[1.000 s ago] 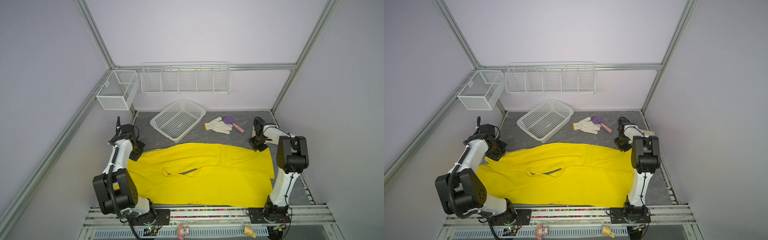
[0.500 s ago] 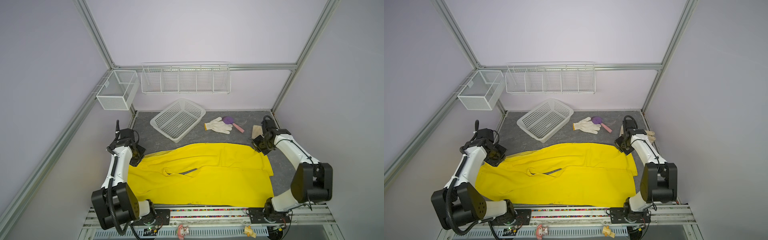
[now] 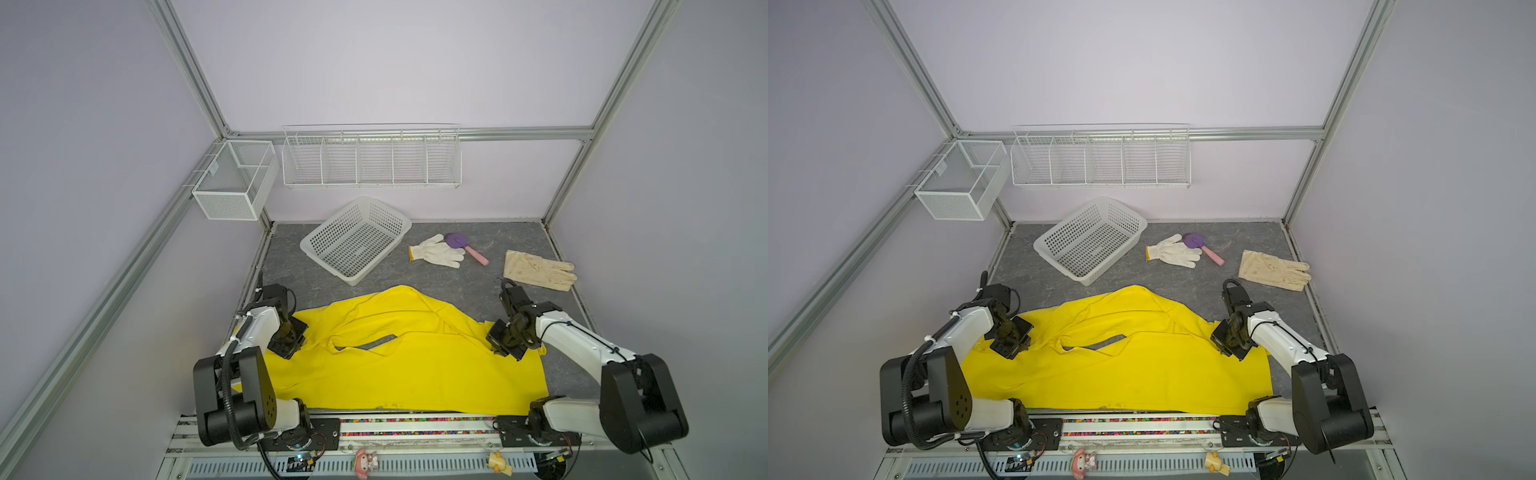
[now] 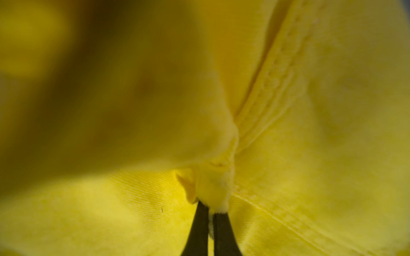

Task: Fold and stack the trousers
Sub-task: Fold the trousers at the center of the table.

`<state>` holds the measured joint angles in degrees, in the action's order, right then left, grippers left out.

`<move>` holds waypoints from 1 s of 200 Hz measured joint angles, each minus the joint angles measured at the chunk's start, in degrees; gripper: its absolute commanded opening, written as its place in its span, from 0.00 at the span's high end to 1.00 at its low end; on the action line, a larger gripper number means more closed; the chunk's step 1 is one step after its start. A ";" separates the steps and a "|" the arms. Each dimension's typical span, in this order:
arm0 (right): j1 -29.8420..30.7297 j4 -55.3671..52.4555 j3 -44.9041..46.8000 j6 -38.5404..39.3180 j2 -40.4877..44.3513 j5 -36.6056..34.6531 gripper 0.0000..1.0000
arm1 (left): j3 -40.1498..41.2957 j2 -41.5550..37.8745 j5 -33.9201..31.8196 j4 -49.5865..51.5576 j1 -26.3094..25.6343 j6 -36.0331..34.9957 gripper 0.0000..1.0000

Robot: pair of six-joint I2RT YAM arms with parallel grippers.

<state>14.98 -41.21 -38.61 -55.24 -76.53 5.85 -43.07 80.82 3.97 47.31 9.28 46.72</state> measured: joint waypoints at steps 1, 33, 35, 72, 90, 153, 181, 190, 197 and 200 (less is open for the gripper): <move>0.09 0.15 0.07 -0.02 -0.09 -0.02 0.94 | 0.09 0.15 0.02 -0.17 -0.04 0.00 1.00; 1.11 2.38 -1.25 0.76 -3.80 -0.35 0.94 | 0.39 2.40 0.72 -2.69 -0.46 0.15 1.00; 1.11 2.47 -1.53 0.83 -4.11 -0.39 0.94 | 0.33 2.47 0.81 -2.78 -0.46 0.15 1.00; -0.31 4.98 -9.09 4.59 -12.20 -2.12 0.94 | -1.86 5.25 2.58 -5.38 -0.70 0.55 1.00; -1.95 6.01 -11.89 5.88 -15.02 -2.93 0.94 | -3.04 6.62 3.63 -7.13 -0.74 0.96 1.00; -9.79 4.96 -16.96 9.88 -19.06 -5.81 0.94 | -6.01 8.35 4.87 -8.55 -1.42 1.29 1.00; -13.00 2.64 -18.23 11.19 -19.04 -6.47 0.94 | -8.31 5.07 3.67 -5.33 -1.46 1.16 1.00; -13.86 1.62 -19.32 11.47 -19.04 -6.45 0.94 | -9.70 3.72 3.02 -4.20 -1.46 1.03 1.00; -14.32 0.50 -20.79 11.85 -19.04 -6.47 0.94 | -11.32 2.69 2.21 -3.13 -1.46 0.74 1.00; -14.49 0.02 -21.49 11.89 -19.04 -6.49 0.94 | -11.98 2.40 1.88 -2.69 -1.46 0.59 1.00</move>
<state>0.49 -41.19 -60.10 -43.35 -95.57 -0.64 -55.05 83.22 5.85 44.62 7.81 47.31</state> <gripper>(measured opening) 0.062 0.049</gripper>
